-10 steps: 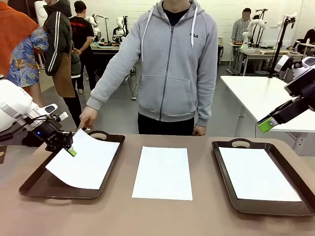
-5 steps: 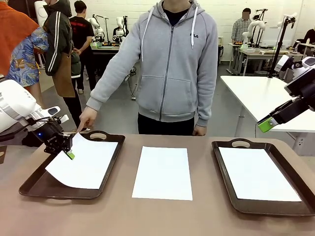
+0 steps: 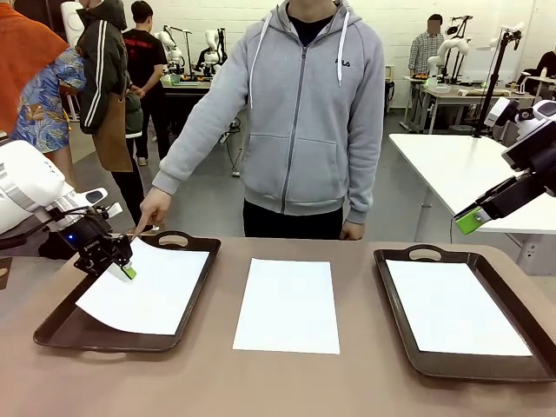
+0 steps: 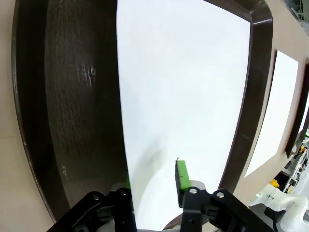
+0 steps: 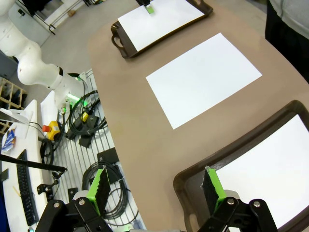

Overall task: Sort the A4 documents.
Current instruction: Place the A4 Paper in the designated Handle tray.

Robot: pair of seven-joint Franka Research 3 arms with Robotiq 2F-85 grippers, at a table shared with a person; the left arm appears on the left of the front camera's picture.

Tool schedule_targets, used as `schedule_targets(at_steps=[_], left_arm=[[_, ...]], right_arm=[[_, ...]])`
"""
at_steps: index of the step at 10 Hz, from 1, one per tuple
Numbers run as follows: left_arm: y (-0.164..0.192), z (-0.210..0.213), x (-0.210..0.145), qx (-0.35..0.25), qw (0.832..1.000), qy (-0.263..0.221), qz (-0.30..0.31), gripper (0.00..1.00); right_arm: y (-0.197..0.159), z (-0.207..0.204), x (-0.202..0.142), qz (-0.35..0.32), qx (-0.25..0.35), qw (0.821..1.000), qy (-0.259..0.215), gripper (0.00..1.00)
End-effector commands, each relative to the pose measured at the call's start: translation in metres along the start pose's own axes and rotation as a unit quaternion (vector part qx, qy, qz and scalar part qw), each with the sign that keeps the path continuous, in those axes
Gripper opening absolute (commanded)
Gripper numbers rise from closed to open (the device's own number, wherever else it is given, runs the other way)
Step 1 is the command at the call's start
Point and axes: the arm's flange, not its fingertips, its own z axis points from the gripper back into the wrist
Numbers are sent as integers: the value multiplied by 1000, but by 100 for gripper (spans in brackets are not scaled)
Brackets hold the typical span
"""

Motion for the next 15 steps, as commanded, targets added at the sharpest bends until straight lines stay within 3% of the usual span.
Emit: schedule_targets(at_steps=[1,2,5,8,11,15], left_arm=[[-3,6,2,13,1000,9,8,60],[-3,8,0,17,1000,8,9,66],[-2,18,-4,29,999,2,16,100],[-6,25,-6,44,999,0,20,100],[-8,25,-5,10,1000,-16,23,100],[-3,23,-2,29,1000,-8,8,100]], right_arm=[[0,-1,0,-2,-3,1000,4,100],[0,-1,0,-2,-3,1000,4,100],[0,-1,0,-2,-3,1000,4,100],[0,-1,0,-2,-3,1000,4,100],[0,-1,0,-2,-3,1000,4,100],[0,-1,0,-2,-3,1000,4,100]])
